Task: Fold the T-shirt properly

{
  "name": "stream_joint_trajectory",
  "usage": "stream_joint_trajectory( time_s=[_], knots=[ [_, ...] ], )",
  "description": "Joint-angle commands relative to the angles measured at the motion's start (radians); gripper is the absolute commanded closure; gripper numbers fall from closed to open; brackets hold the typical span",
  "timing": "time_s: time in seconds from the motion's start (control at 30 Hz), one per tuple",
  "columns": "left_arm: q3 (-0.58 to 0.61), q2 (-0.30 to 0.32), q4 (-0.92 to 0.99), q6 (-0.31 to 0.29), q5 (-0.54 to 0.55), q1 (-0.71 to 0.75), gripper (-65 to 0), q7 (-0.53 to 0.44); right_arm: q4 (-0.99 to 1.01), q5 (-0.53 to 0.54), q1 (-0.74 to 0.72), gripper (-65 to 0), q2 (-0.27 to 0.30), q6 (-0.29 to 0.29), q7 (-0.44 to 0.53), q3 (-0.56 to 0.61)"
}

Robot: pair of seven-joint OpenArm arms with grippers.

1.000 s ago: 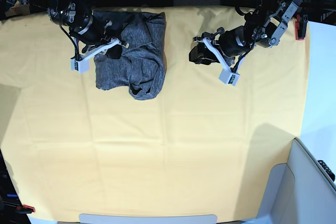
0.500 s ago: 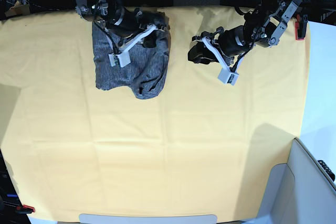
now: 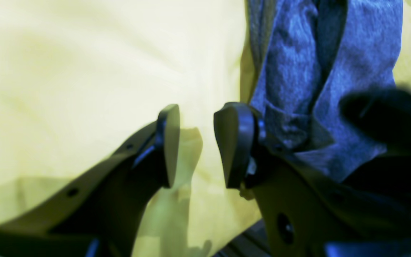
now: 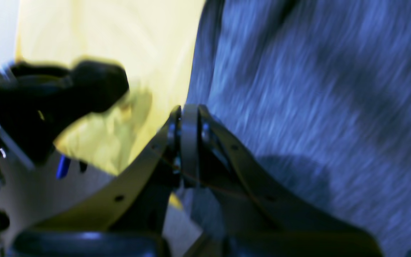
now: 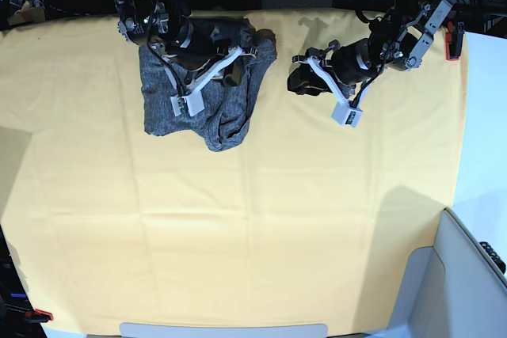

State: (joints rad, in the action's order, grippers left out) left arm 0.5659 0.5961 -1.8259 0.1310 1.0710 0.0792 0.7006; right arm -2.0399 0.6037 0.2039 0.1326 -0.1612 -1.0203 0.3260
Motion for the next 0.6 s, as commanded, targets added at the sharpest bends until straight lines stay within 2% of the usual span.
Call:
stream_joint_trajectory(
  time_s=[0.0,0.23,0.4,0.43,0.5,0.57],
  knots=[
    [-0.020,0.015,-0.022,-0.006,0.008,0.001,-20.6,-0.019,-0.020,0.005,-0.030,0.0,0.000,0.004,0.016,-0.017],
    [-0.117,0.017,-0.047,-0.006,0.008,0.063,-20.6,-0.019,-0.017,0.005,-0.151,0.0,0.026,-0.001,0.010,-0.106],
    [-0.218,0.037,-0.091,-0.008,0.008,0.156,-20.6,-0.008,-0.014,0.015,-0.179,-0.2,0.108,0.002,0.010,-0.252],
    [-0.232,0.040,-0.093,-0.009,0.010,0.169,-20.7,-0.006,-0.012,0.029,-0.182,-2.3,0.121,0.007,0.010,-0.282],
    [-0.261,0.051,-0.093,-0.011,0.010,0.195,-20.7,-0.006,0.009,0.109,-0.183,-11.2,0.170,0.009,0.010,-0.362],
    [-0.284,0.057,-0.093,-0.031,0.010,0.225,-20.7,-0.006,0.051,0.241,-0.183,-20.9,0.227,0.016,0.014,-0.431]
  ],
)
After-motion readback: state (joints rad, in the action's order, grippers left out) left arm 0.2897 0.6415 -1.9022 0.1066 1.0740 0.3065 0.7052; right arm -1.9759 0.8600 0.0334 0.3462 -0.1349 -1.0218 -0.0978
